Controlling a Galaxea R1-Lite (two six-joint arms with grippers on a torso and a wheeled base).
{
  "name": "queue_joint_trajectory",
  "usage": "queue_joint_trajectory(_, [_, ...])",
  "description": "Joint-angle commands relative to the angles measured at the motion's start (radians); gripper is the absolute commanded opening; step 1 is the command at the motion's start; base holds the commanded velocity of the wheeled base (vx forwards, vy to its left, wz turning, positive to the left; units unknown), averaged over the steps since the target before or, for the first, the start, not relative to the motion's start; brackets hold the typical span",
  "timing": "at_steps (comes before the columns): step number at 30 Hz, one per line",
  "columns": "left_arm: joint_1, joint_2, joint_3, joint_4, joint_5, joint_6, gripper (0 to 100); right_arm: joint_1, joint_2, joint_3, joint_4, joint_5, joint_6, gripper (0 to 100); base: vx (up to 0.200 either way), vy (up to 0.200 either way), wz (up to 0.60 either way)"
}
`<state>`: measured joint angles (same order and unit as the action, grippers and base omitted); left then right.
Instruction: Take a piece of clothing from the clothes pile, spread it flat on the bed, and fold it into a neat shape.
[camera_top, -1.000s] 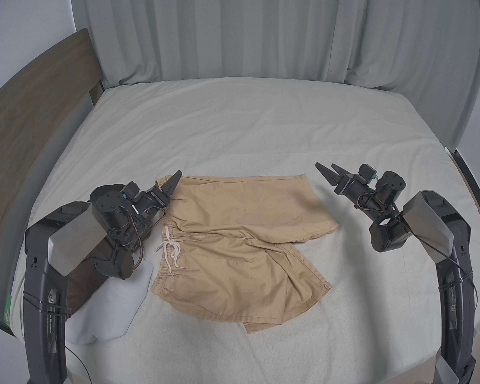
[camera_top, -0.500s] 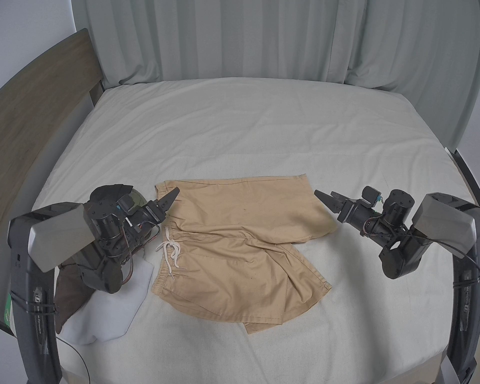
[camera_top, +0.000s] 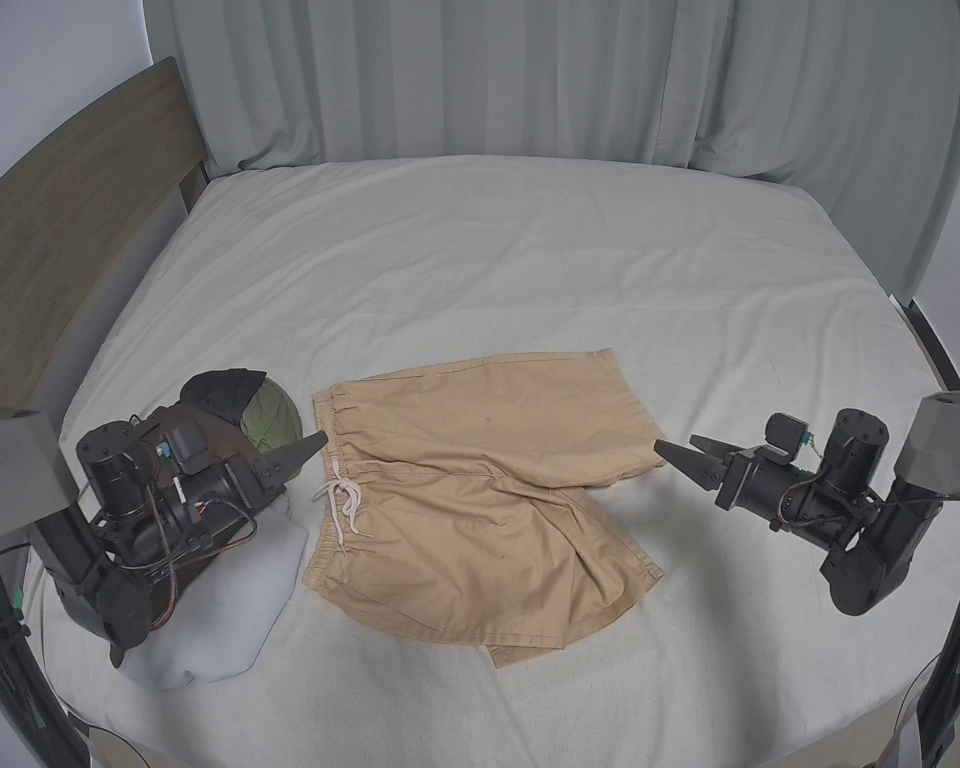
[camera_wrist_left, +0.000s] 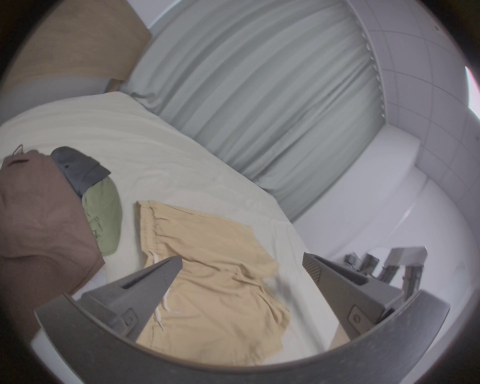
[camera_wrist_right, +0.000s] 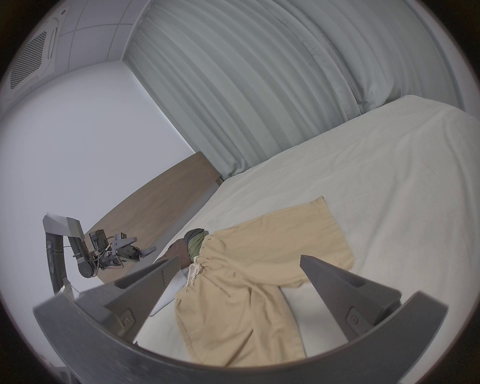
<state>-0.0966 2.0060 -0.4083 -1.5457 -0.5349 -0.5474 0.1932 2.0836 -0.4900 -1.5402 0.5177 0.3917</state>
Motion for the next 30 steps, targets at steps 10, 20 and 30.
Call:
queue_joint_trajectory(10, [0.014,-0.138,0.135,-0.001,-0.117,0.235,100,0.031,-0.108,0.139,-0.001,0.005,-0.02,100,0.0,0.0,0.0])
queue_joint_trajectory(20, [0.021,-0.131,0.18,-0.001,-0.145,0.386,100,0.038,-0.096,0.149,-0.001,0.007,-0.016,100,0.0,0.0,0.0])
queue_joint_trajectory(30, [0.04,-0.127,0.2,-0.002,-0.238,0.495,100,0.048,-0.08,0.199,-0.003,0.012,-0.016,100,0.0,0.0,0.0])
